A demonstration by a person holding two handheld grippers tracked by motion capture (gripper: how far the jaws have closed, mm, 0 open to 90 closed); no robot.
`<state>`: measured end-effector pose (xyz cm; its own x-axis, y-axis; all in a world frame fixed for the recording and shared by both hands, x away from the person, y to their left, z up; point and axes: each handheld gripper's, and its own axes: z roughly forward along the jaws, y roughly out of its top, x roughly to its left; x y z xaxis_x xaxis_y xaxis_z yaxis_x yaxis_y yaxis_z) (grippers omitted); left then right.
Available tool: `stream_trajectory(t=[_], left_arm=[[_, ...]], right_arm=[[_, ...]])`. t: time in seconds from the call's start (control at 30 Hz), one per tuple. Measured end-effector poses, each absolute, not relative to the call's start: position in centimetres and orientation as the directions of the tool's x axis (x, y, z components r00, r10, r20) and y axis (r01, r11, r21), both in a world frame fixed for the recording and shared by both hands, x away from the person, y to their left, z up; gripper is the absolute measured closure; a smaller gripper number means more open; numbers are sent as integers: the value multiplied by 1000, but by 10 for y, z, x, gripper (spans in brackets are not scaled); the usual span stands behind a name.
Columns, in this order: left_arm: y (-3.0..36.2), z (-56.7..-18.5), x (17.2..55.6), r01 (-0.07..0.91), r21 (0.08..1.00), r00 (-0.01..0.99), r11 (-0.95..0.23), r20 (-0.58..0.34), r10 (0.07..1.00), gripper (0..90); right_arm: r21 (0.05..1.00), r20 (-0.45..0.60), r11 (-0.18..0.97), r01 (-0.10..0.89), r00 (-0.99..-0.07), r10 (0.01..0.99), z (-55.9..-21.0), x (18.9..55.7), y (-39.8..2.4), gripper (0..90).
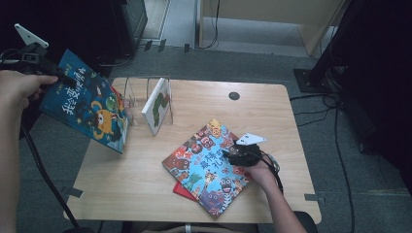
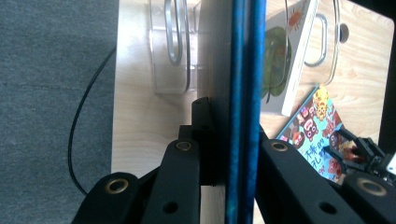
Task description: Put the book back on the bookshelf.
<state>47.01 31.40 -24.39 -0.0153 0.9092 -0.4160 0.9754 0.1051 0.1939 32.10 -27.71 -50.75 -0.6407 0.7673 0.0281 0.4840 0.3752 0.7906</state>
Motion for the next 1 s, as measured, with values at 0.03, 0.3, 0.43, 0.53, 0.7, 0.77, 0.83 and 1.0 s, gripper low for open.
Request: stream_trajectory(t=[0.03,0.3,0.43,0.53,0.7,0.77,0.83,1.0], left_arm=[[314,-244,472,976,190,-17,105,-416,909,830],[309,-248,487,975,185,-32,119,-416,909,828],[305,-250,494,976,183,-31,115,-408,913,824],[301,-251,500,978,182,-23,106,-408,913,819],[297,-257,506,976,188,-26,112,-410,912,812],[298,-258,507,975,187,-34,122,-417,908,805],[300,-258,508,975,186,-34,122,-417,908,804],[301,-260,507,971,210,-22,111,-384,923,707]], right_arm=[[791,30,374,485,-641,767,-508,320,-277,349],[794,28,374,479,-643,765,-508,318,-279,349],[793,29,373,482,-642,766,-508,317,-279,349],[794,30,374,480,-644,764,-508,317,-279,349],[794,29,374,479,-645,764,-508,317,-279,349],[794,29,375,479,-645,763,-508,317,-279,349],[794,29,374,480,-645,764,-508,317,-279,348],[794,33,371,482,-644,765,-508,317,-279,348]])
